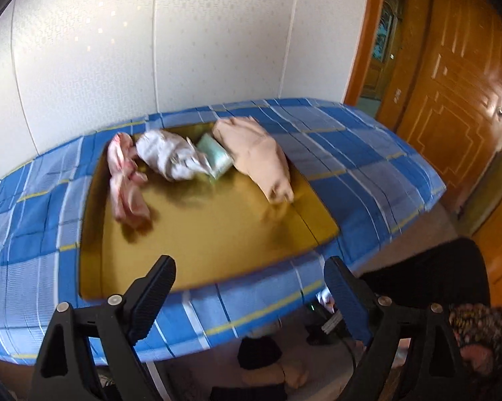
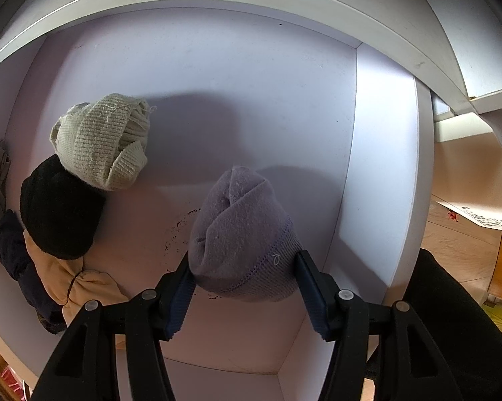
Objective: Organize soft objects
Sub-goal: 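Withdraw the left gripper from the box and move it back to the shelf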
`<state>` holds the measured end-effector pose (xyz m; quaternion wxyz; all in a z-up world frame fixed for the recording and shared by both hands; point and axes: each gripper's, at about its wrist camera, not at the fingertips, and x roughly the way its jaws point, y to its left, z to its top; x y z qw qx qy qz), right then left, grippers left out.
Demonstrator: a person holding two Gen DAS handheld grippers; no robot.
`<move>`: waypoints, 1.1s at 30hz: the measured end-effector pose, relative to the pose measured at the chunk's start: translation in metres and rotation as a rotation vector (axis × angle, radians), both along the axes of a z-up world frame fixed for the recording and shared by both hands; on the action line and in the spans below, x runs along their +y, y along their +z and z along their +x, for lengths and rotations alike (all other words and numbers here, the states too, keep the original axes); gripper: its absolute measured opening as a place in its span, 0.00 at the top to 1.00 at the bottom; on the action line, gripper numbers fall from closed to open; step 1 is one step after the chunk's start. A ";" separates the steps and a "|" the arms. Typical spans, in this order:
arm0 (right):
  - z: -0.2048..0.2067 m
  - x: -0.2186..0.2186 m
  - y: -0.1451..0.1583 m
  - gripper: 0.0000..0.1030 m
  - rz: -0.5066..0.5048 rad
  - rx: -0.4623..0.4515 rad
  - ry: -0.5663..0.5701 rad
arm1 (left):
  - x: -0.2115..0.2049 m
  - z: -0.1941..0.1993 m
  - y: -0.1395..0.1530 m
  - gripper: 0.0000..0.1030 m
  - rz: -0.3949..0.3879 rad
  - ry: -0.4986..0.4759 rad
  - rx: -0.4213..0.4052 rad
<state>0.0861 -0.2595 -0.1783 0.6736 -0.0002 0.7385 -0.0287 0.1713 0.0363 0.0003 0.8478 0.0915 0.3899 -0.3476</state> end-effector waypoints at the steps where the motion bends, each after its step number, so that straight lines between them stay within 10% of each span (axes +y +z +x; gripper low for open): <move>1: 0.000 0.000 0.000 0.42 0.000 0.000 0.000 | 0.000 -0.007 -0.007 0.11 0.008 -0.009 0.009; 18: -0.003 0.005 -0.003 0.42 -0.012 0.005 0.017 | -0.026 -0.060 -0.187 0.06 0.427 -0.080 0.361; 28: -0.004 0.006 -0.003 0.42 -0.010 0.006 0.020 | -0.047 -0.043 -0.271 0.06 0.461 0.036 0.506; 33: -0.004 0.006 -0.003 0.42 -0.010 0.007 0.022 | -0.043 -0.024 -0.285 0.06 0.335 0.143 0.549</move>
